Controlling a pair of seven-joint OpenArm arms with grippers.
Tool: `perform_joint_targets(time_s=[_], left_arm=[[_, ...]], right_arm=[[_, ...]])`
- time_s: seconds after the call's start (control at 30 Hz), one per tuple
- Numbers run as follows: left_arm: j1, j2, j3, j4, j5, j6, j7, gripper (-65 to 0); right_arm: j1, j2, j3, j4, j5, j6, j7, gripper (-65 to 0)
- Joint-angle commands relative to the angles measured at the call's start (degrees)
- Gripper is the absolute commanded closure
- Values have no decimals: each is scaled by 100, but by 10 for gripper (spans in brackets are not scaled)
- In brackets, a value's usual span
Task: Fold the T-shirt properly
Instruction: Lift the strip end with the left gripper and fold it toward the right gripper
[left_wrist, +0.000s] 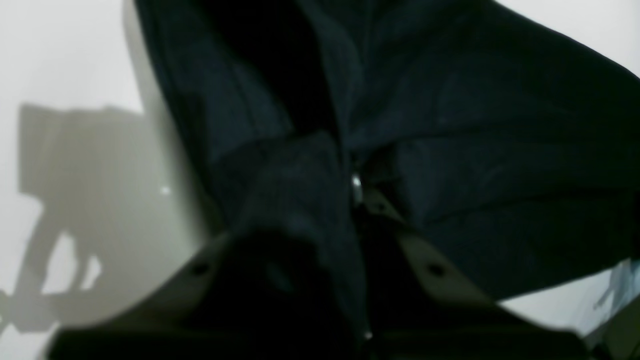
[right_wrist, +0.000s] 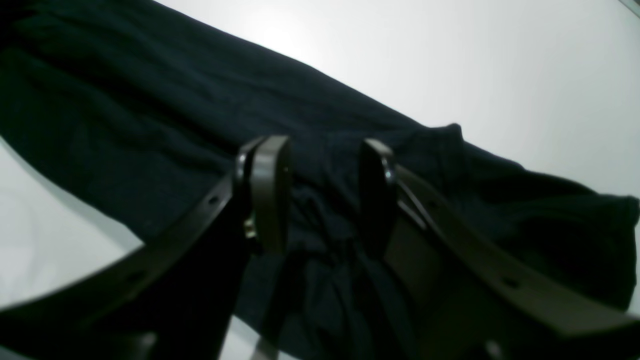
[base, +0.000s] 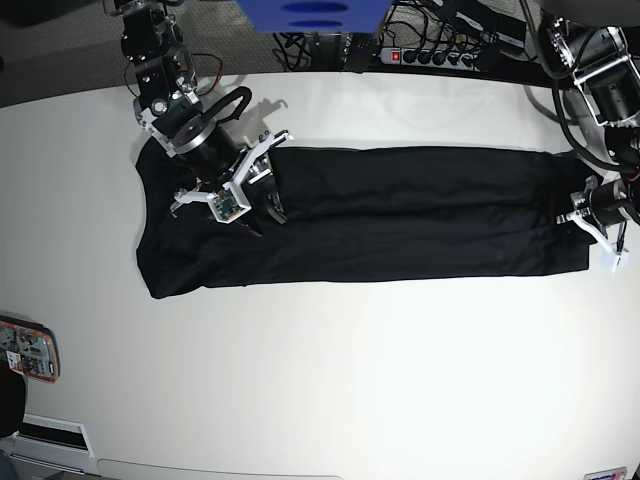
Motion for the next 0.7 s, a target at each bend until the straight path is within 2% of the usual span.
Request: perform_joint_targets(time_s=[0.0,0.13,0.17,0.27,0.3,0.5,0.67], left_arm=[[-94,-111,-30,337,-122,-22,26,0],[-85,293,-30,1269,-96,30,351,0],[-103,346,-30,1436,-122,171,465,0],[-393,829,-21,1911,-114,681,931,0],[-393,926,-21,2025,-122,734,1063,0],[-375,1884,5,2851,-96,786,1599,0],[-375,2245,805,2895,-87,795,1604,0]], right_arm=[[25,28,18,133,42,-2,161,-217],[25,28,45,133,42,-2,161,-217],[25,28,45,133,42,-2,161,-217],[60,28,45,133,42,-2,152,-217],[60,28,45,133,42,-2,152,-217],[77,28,53,133,42,-2,152,-217],[156,28,53,141,42,-2,126,-217]])
